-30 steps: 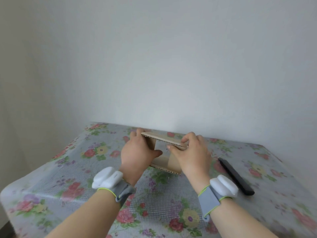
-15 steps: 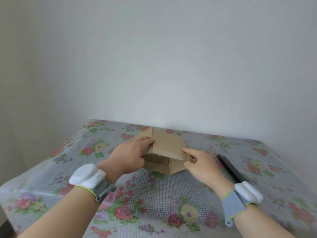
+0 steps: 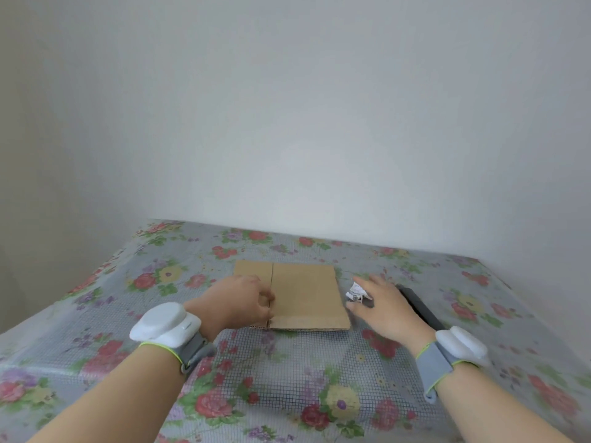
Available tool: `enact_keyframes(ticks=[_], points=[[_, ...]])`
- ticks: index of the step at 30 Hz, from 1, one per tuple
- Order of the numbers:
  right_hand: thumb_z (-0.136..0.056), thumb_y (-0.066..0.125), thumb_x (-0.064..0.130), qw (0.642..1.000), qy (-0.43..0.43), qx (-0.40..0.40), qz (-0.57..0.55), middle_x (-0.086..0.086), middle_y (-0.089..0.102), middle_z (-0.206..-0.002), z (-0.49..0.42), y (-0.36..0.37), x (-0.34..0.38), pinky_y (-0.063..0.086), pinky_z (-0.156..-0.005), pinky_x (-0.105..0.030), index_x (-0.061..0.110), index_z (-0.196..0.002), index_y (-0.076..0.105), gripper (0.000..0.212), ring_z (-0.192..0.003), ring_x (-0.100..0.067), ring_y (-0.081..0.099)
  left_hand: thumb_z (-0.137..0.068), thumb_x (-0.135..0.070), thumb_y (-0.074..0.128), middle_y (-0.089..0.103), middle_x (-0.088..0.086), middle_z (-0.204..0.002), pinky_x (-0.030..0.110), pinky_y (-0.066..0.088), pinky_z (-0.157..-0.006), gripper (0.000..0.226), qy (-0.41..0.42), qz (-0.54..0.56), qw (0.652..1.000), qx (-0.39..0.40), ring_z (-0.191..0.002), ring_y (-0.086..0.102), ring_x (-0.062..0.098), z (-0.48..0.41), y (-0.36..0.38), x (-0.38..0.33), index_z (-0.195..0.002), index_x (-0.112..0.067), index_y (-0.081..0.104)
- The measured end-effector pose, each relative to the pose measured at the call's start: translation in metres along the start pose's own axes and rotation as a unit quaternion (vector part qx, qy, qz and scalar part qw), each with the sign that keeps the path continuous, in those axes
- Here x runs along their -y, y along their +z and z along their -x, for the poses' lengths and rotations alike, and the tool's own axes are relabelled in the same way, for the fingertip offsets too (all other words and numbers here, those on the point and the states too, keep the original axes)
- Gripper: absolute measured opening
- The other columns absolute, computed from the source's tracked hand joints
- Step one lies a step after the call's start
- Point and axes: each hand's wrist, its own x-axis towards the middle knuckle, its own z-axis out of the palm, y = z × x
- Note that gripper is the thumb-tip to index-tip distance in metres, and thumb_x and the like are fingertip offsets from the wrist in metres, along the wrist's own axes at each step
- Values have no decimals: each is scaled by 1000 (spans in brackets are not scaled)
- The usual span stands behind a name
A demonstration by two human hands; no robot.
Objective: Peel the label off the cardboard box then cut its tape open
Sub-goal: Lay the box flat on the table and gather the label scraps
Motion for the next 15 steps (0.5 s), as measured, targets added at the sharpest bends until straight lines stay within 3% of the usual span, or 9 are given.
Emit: enact_keyframes(ticks=[2,5,8,11,13,15], points=[[-94,51,36,999,-33,10,18,-5,33,-152,-5,5,-1,27,-113,-39,25,-141,41,50,-140,-27,27,-89,-47,52,44,-7,-140,35,40,-103,45,-2,1,1000,6,-123,47,19,0,-2,0,-132,-33,53],[-92,57,26,991,-51,-120,5,-3,66,-120,-6,8,-3,47,-89,-34,19,-117,66,27,-108,-23,59,-90,-47,52,43,-7,-141,35,39,-103,46,0,-7,1000,8,-125,46,20,1,-3,-1,-133,-33,51],[-88,63,25,987,-31,-160,6,0,72,-100,-8,7,-3,47,-76,-28,18,-102,73,18,-92,-20,64,-89,-46,53,43,-7,-141,36,39,-104,46,-2,-5,1000,5,-124,46,20,1,-2,0,-133,-34,51],[-87,62,15,986,-2,-164,30,-8,73,-91,-13,8,0,51,-78,-34,10,-87,74,14,-85,-27,65,-89,-43,53,43,-7,-141,36,40,-104,44,-3,2,1000,5,-124,47,20,1,-1,1,-132,-35,52],[-85,59,9,985,7,-168,43,-16,71,-88,-15,8,0,52,-74,-39,4,-84,72,14,-82,-31,65,-89,-41,53,43,-7,-141,36,39,-104,44,-1,1,1000,6,-124,46,20,1,-1,1,-132,-35,52],[-87,60,15,988,0,-153,32,-15,71,-83,-16,4,0,51,-63,-35,4,-84,72,17,-75,-30,64,-89,-39,52,43,-7,-141,36,40,-104,44,0,1,1000,6,-124,46,20,0,-1,1,-132,-36,51]])
